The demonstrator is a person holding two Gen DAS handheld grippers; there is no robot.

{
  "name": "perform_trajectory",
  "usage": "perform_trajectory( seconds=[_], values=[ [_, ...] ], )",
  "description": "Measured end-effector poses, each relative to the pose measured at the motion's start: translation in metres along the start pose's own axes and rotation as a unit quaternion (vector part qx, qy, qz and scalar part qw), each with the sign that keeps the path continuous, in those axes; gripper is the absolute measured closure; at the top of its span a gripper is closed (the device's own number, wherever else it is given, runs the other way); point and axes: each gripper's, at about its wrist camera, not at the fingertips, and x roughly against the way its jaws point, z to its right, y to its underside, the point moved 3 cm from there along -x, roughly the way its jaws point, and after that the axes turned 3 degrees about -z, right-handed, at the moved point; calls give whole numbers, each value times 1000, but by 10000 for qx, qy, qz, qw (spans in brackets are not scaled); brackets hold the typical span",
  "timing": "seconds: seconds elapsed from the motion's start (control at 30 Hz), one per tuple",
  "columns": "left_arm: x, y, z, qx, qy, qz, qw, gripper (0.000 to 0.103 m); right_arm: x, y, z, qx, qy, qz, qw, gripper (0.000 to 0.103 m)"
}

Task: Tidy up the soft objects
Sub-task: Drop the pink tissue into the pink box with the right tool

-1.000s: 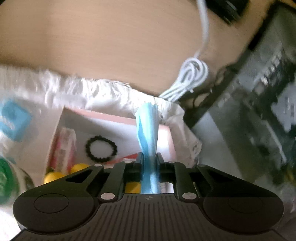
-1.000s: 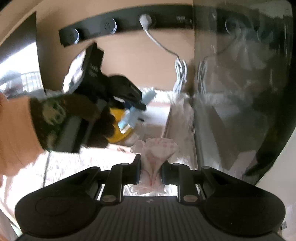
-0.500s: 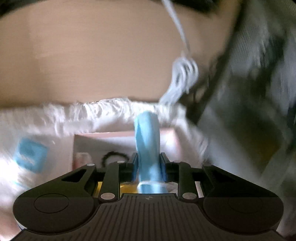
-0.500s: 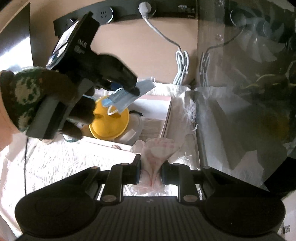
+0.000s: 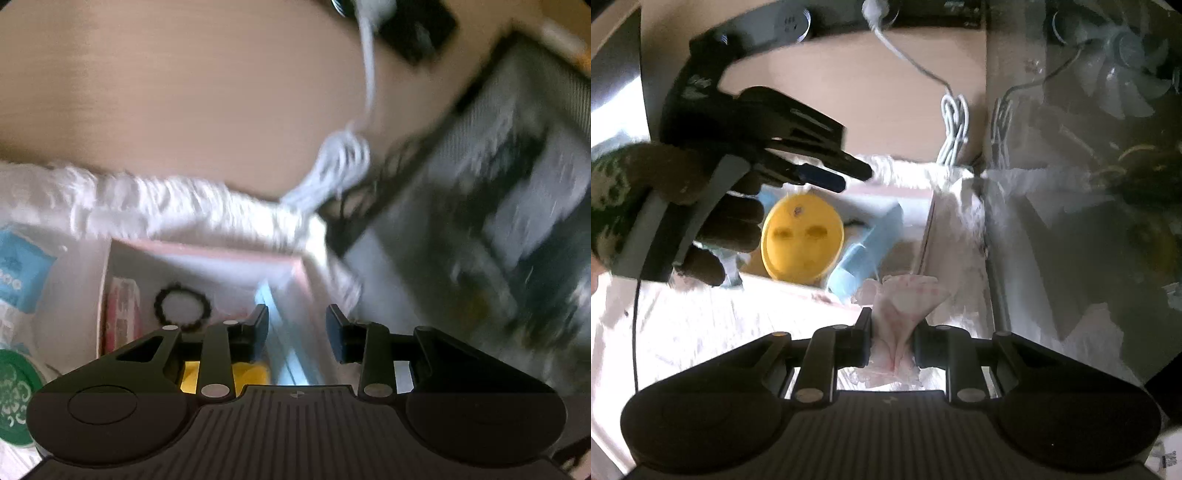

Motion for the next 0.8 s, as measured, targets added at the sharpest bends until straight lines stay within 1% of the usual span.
perform_trajectory(
  seconds=[0.07,0.13,0.23,0.3,0.33,0.4,0.47,0.5,0.53,0.57,0.6,0.63,0.67,0.7,0.73,0.77,0.8],
  values=[
    [20,-6,-6,261,177,422,9986,66,5,-11,1,-131,-149,135,9997,82],
    [45,-6,-9,302,207,842,9958,66,8,-26,0,-241,-260,274,9990,82],
    [80,14,-11,-52,-110,1242,9922,66,4,-58,-4,-447,-336,561,9969,82],
    [102,36,-19,-218,-352,1364,9898,65,-10,-84,-8,-642,-411,650,9950,82],
    [114,50,-27,-201,-507,1367,9891,65,-19,-99,-10,-829,-480,610,9935,82],
    [131,75,-43,-102,-785,1225,9893,66,-44,-126,-13,-1272,-655,414,9889,82],
    [148,99,-65,141,-1007,1123,9885,66,-75,-148,-13,-1662,-742,152,9832,82],
    [157,111,-77,329,-1105,1144,9867,66,-94,-158,-14,-1805,-745,-64,9807,82],
    [165,119,-86,483,-1169,1159,9852,66,-108,-162,-16,-1876,-666,-261,9796,82],
    [172,128,-97,641,-1234,1175,9833,66,-126,-167,-17,-1906,-521,-551,9787,80],
    [178,135,-106,783,-1303,1194,9811,66,-145,-169,-17,-1906,-438,-869,9768,73],
    [183,139,-113,878,-1374,1205,9792,66,-161,-168,-17,-1892,-466,-1150,9741,59],
    [187,142,-120,932,-1447,1198,9778,66,-175,-165,-15,-1956,-471,-1435,9690,54],
    [191,144,-125,925,-1511,1172,9772,66,-184,-160,-12,-2101,-433,-1643,9628,51],
    [194,146,-129,884,-1559,1148,9771,66,-188,-154,-9,-2221,-438,-1743,9583,51],
    [195,146,-132,841,-1610,1121,9769,66,-190,-151,-9,-2299,-434,-1792,9556,51],
    [195,147,-135,821,-1646,1092,9768,66,-189,-148,-10,-2299,-356,-1782,9561,51]
  ],
)
